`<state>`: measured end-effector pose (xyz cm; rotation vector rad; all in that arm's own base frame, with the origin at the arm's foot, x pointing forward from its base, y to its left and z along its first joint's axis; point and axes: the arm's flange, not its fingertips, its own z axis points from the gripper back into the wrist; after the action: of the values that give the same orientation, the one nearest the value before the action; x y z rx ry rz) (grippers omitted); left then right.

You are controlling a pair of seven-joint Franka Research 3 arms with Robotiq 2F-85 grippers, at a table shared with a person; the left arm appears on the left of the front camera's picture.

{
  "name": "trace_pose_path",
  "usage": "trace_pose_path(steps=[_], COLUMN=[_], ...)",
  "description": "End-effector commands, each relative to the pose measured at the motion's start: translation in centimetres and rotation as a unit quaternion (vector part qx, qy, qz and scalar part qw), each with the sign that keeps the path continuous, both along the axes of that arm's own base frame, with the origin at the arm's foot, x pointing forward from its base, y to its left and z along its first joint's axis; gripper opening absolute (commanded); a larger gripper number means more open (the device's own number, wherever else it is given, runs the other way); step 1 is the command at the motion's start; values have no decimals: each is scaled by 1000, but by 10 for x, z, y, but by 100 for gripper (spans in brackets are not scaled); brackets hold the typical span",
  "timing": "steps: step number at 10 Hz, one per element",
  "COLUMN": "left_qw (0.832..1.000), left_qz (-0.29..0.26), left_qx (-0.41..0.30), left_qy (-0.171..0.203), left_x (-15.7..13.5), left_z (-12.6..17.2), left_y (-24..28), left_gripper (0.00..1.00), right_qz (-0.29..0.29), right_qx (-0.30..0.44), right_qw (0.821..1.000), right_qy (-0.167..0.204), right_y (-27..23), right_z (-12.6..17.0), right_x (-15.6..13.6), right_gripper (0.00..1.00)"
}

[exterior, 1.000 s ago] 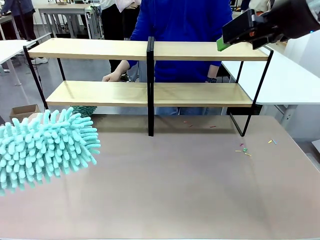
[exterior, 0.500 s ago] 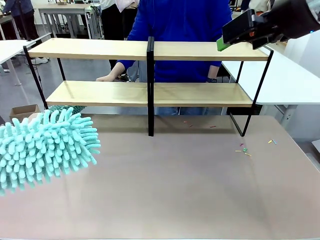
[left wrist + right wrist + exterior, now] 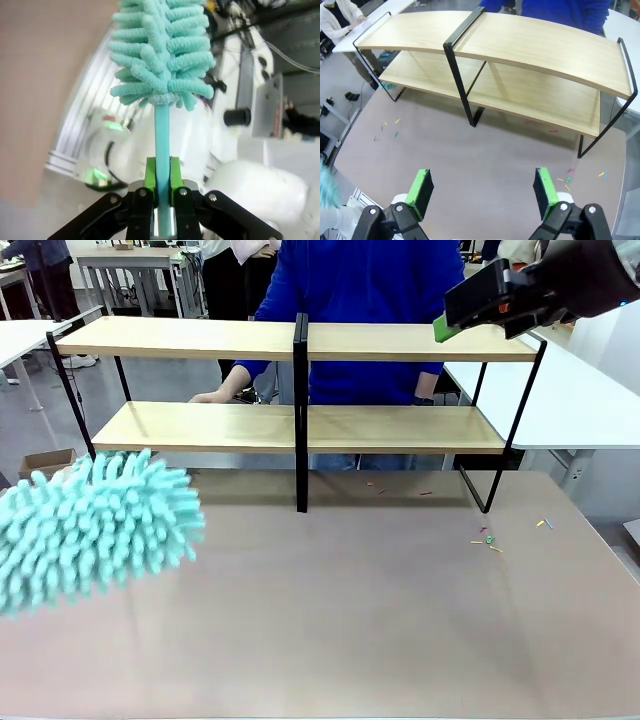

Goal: Clean the shelves.
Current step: Clean another randomly selected level of the Shelf with the Duster.

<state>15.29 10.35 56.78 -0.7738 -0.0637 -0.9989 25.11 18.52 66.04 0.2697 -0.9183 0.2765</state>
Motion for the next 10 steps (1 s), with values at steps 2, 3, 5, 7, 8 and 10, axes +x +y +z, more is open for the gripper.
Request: trace_pose_path(steps=[2,3,5,7,8,10], left_qw=[999,999,999,997,998,998], left_qz=[46,46,28,78,53,7], left_qx=[-26,-21,-15,5,17,68], left_qy=[4,6,8,-4,-2,16], left_x=[50,51,55,67,71,87], left_z=[-5,-5,-6,-5,-5,-14], left_y=[-10,-12,-21,-54,-77,-149], left_gripper=[13,13,13,13,13,13], right_qz=[-1,-1,-1,-1,-1,-1], right_qx=[1,1,1,1,1,1], right_qw=[1000,1000,1000,1000,1000,1000], right_qy=[0,0,0,0,0,0], right_y=[0,0,0,0,0,0], right_z=[1,1,1,1,1,1], right_x=[1,1,1,1,1,1], right_gripper=[100,100,100,100,100,100])
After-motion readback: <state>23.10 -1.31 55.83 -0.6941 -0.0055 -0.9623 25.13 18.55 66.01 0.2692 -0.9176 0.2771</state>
